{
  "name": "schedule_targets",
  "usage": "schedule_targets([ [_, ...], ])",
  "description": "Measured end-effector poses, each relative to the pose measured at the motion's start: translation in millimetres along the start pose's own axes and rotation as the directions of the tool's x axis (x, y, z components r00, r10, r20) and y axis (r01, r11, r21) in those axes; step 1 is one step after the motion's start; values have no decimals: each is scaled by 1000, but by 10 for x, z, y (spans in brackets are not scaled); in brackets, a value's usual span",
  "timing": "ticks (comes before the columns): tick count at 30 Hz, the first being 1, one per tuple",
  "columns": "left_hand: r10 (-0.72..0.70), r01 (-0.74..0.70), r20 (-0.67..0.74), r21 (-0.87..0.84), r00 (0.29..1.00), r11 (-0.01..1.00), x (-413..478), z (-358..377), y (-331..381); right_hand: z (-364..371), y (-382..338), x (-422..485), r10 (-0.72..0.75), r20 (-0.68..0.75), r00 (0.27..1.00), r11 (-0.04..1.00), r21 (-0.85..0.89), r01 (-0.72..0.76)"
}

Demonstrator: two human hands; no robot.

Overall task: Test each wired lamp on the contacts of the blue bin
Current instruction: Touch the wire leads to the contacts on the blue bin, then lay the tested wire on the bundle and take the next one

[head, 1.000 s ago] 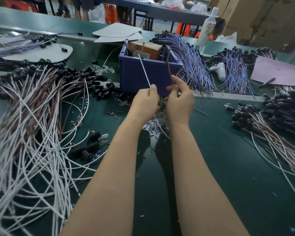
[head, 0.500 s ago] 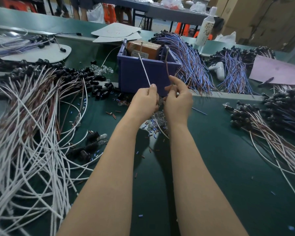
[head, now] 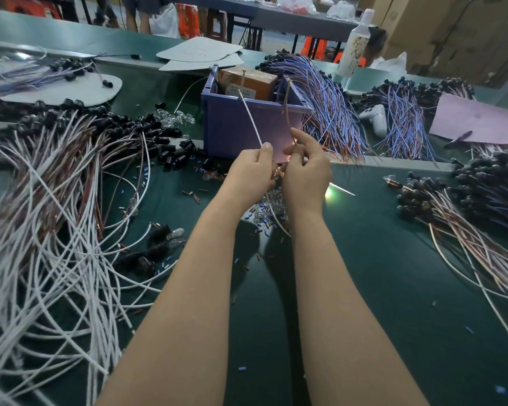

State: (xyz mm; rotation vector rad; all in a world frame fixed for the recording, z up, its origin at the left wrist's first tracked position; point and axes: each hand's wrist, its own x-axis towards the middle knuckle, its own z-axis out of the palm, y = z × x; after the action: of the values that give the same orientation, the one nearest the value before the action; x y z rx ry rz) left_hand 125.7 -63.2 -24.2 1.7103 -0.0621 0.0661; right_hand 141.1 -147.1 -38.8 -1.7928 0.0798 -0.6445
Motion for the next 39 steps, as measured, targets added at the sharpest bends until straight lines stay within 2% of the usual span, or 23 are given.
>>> schedule_targets([
  [6,-19,20,-31,24,999,1000,-6,-8,-9,2,-18,-8,-1,1,1000,1000,-29,1],
  [10,-21,29,-67,106,997,994,10,-27,-25,-8,-38,-32,63,10,998,998,31,-63],
  [13,35,-29,-60,92,998,995,-5,-40,11,-57,-65,-47,57,152,987,998,1,-58],
  [15,73,-64,-121,79,990,995,-6,-46,54,-117,-106,-79,52,269,962,998,2,-55],
  [17,92,-89,-208,24,974,996,-8,-47,101,-205,-102,-106,66,271,960,996,-73,-48],
  [20,146,-181,-250,-123,957,976,-60,10,269,-499,-46,-96,135,39,990,941,-319,-116],
  [21,189,-232,-245,-162,951,959,-79,43,339,-605,-34,-83,193,18,981,896,-410,-169],
  [23,282,-328,-214,-226,935,917,-118,112,487,-761,-43,-93,382,104,918,819,-498,-285],
  [24,317,-361,-195,-262,928,895,-130,149,558,-797,-58,-121,476,157,865,825,-419,-378],
  [25,338,-377,-174,-310,925,873,-145,187,626,-818,-85,-156,550,230,803,832,-239,-501],
  [26,347,-378,-150,-362,926,852,-163,219,683,-831,-127,-180,586,328,741,784,3,-621],
  [28,346,-335,-70,-479,936,811,-219,270,760,-854,-192,-190,532,507,678,545,408,-733],
  [30,333,-256,30,-575,942,777,-267,286,776,-876,-253,-163,447,564,694,370,590,-717],
  [32,325,-153,170,-625,930,766,-318,287,756,-919,-321,-116,416,512,752,297,705,-644],
  [33,332,-68,292,-651,897,756,-337,281,725,-952,-345,-90,413,474,777,275,749,-603],
  [34,343,80,453,-690,823,719,-380,266,704,-996,-359,-61,409,444,797,253,784,-567],
  [35,383,272,590,-733,711,624,-427,252,675,-1056,-361,-33,411,412,813,236,814,-531],
  [36,442,412,637,-759,632,504,-439,231,633,-1122,-363,-2,414,371,831,230,841,-490],
  [37,497,475,630,-777,597,413,-434,213,600,-1191,-361,16,414,326,850,238,862,-447],
  [38,514,476,604,-797,609,372,-421,226,604,-1252,-357,30,410,293,864,259,870,-419],
  [39,473,428,585,-809,659,404,-406,279,629,-1307,-348,32,403,271,874,295,866,-404],
])
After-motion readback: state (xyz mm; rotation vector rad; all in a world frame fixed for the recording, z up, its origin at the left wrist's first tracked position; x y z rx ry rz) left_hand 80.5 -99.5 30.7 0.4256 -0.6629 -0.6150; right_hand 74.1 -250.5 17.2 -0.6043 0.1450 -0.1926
